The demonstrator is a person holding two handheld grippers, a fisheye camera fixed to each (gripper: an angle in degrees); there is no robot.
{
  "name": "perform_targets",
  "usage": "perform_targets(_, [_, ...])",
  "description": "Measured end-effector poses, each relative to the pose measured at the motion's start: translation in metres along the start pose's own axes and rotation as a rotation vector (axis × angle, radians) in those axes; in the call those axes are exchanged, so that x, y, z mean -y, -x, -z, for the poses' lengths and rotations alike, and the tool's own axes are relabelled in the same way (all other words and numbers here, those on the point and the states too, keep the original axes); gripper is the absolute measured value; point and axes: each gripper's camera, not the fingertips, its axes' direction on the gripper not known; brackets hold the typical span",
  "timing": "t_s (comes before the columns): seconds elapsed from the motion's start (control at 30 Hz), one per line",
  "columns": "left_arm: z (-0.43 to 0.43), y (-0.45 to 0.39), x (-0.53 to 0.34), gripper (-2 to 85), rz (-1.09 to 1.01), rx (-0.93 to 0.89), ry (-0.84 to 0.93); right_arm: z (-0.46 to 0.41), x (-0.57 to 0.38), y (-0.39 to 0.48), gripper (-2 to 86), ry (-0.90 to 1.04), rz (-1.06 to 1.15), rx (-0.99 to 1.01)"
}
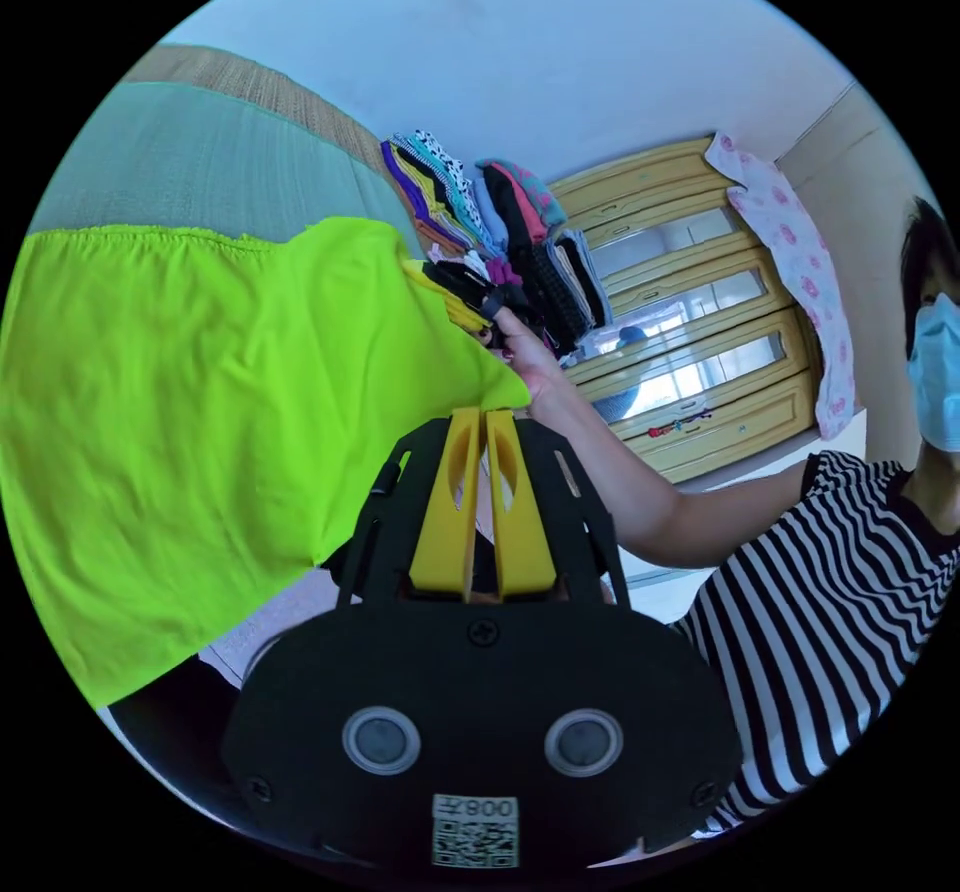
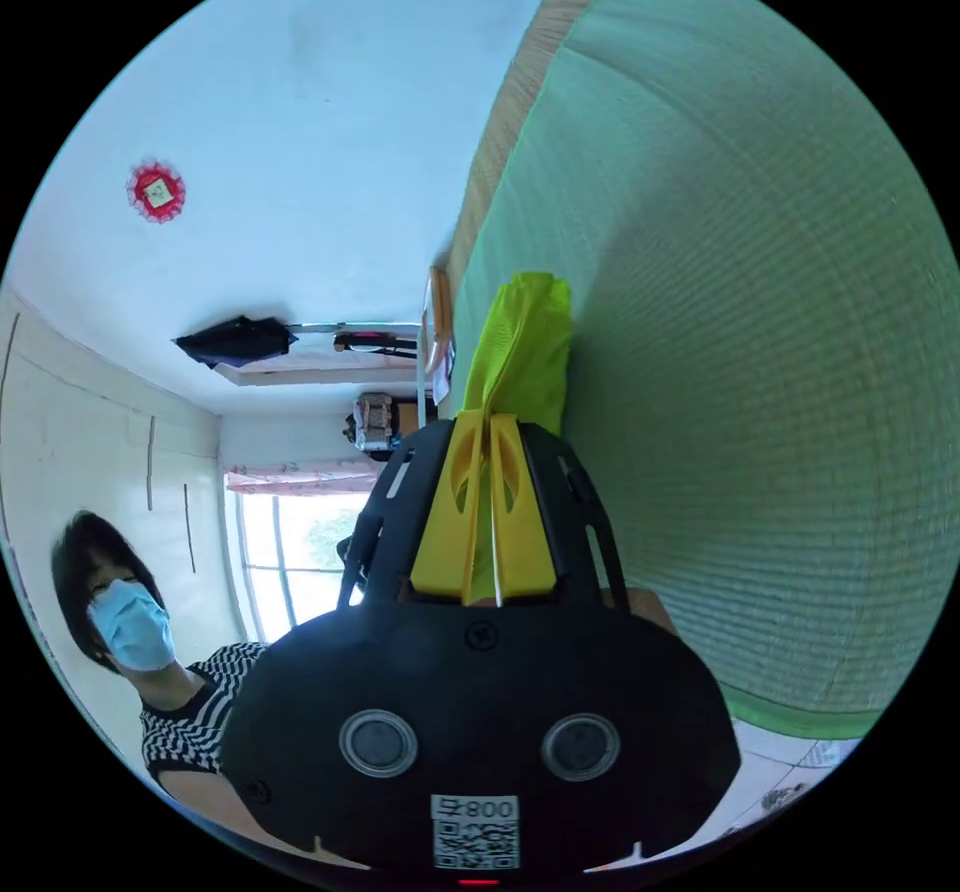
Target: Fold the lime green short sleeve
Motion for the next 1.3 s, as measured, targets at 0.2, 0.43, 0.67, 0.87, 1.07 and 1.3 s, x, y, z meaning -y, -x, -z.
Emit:
perform_targets(0.2, [0.095,-0.015,-0.027,0.6,0.009,-0.002,-0.149,-0.051,0.024,0.128,0.4,0.024,0.126,0.011])
perform_targets(0.43, [0.222,-0.01,-0.083,0.6,0.108,0.058,-0.364,-0.148,0.053,0.268,0.3,0.118,0.254,-0.028])
perform_targets(0.67, [0.316,0.017,-0.145,0.6,0.286,0.166,-0.487,-0.293,0.08,0.375,0.3,0.278,0.29,-0.184])
perform_targets(0.87, [0.368,0.031,-0.177,0.6,0.383,0.145,-0.558,-0.377,0.101,0.443,0.3,0.346,0.283,-0.285])
perform_targets(1.07, [0.408,0.034,-0.197,0.6,0.429,0.127,-0.581,-0.424,0.121,0.514,0.3,0.387,0.317,-0.39])
perform_targets(1.3, [0.443,0.036,-0.216,0.7,0.494,0.103,-0.606,-0.463,0.146,0.57,0.6,0.433,0.292,-0.44])
